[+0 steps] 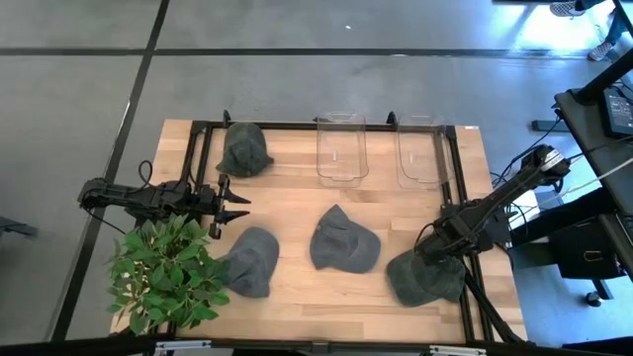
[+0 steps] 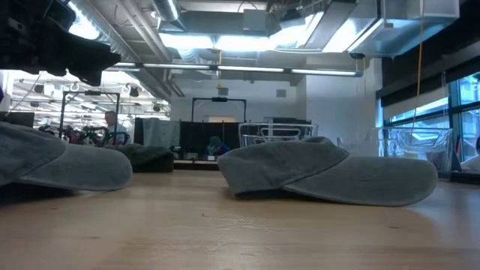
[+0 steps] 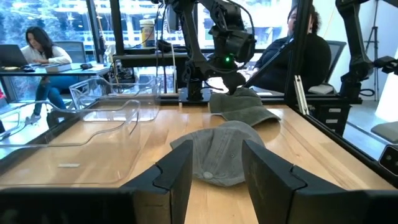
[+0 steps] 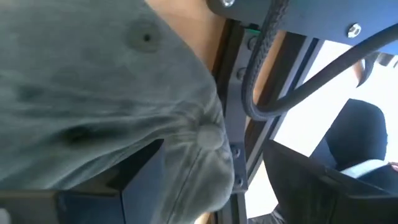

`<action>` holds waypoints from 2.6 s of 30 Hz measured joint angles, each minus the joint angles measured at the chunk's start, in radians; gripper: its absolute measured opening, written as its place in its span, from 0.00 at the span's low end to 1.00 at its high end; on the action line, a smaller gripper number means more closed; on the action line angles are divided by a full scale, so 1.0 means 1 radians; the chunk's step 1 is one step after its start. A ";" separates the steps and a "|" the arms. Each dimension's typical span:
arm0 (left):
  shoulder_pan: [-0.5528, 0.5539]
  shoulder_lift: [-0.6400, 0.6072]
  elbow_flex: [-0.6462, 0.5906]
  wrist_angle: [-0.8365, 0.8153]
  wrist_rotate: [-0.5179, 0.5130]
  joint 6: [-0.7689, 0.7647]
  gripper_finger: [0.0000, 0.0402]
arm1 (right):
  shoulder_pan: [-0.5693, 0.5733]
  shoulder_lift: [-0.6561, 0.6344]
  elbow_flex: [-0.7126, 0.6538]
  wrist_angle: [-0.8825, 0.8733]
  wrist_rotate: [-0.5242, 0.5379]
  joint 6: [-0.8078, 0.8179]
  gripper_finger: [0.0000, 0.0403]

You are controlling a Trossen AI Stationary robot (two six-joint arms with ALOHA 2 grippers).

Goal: Pick & Place hat
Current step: Put the bottom black cap into the right transparent bin

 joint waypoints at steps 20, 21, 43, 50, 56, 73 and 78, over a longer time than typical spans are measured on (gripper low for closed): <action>0.000 0.000 0.000 0.000 -0.002 0.099 0.32 | 0.000 0.001 -0.134 0.197 -0.044 0.074 0.45; 0.000 0.000 0.000 0.000 -0.002 0.110 0.32 | 0.000 0.001 -0.134 0.192 -0.048 0.068 0.41; 0.000 0.000 0.000 0.000 0.001 0.113 0.32 | 0.000 0.001 0.091 0.012 0.137 -0.043 0.02; 0.000 0.000 0.000 -0.001 0.001 0.113 0.32 | 0.000 0.006 0.290 -0.094 0.401 -0.130 0.02; 0.000 0.001 0.000 -0.001 0.000 0.113 0.32 | -0.001 0.050 0.452 -0.208 0.553 -0.255 0.02; 0.000 0.001 0.000 -0.001 0.000 0.113 0.32 | -0.164 0.132 0.844 -0.376 0.860 -0.834 0.02; 0.000 0.001 0.000 -0.001 0.000 0.113 0.32 | -0.262 0.132 0.962 -0.377 0.958 -1.085 0.02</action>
